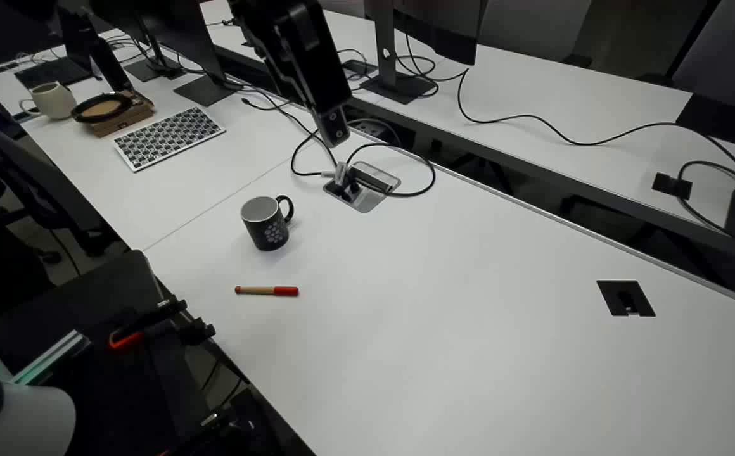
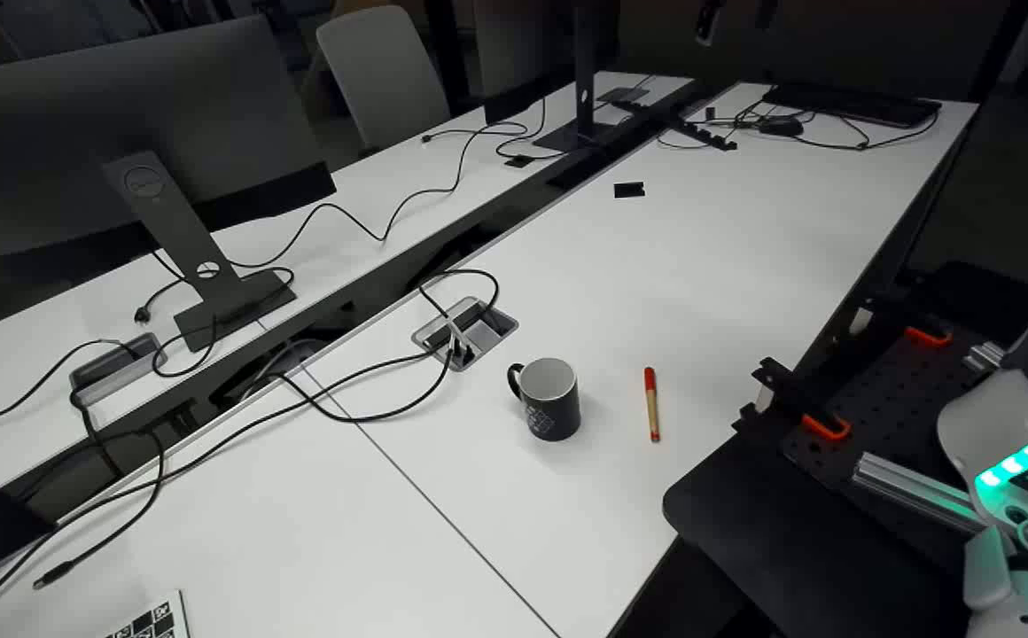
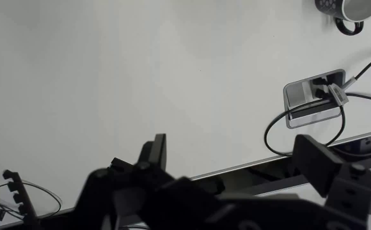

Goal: Move the mug slightly to the right

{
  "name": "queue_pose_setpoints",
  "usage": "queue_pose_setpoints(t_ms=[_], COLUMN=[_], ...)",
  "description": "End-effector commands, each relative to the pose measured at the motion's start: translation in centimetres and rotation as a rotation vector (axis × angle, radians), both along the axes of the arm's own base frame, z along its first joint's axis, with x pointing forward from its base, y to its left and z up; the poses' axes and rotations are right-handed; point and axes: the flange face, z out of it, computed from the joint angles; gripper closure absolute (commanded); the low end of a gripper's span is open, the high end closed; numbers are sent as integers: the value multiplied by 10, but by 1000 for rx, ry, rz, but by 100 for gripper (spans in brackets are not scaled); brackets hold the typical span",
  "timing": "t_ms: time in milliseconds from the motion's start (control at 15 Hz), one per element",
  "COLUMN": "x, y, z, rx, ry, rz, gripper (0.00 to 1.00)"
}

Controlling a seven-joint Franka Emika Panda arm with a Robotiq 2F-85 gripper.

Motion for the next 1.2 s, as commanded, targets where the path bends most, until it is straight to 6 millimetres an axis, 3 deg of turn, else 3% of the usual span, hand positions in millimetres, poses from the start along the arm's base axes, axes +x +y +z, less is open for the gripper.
queue_pose_setpoints(t_ms=[0, 267, 800, 1133], x=[0, 3, 22, 18], y=[0, 18, 80, 87], z=[1, -4, -15, -19], rx=[0, -19, -75, -72], ry=[1, 6, -17, 11], rz=[0, 53, 230, 234], gripper=[0, 0, 0, 0])
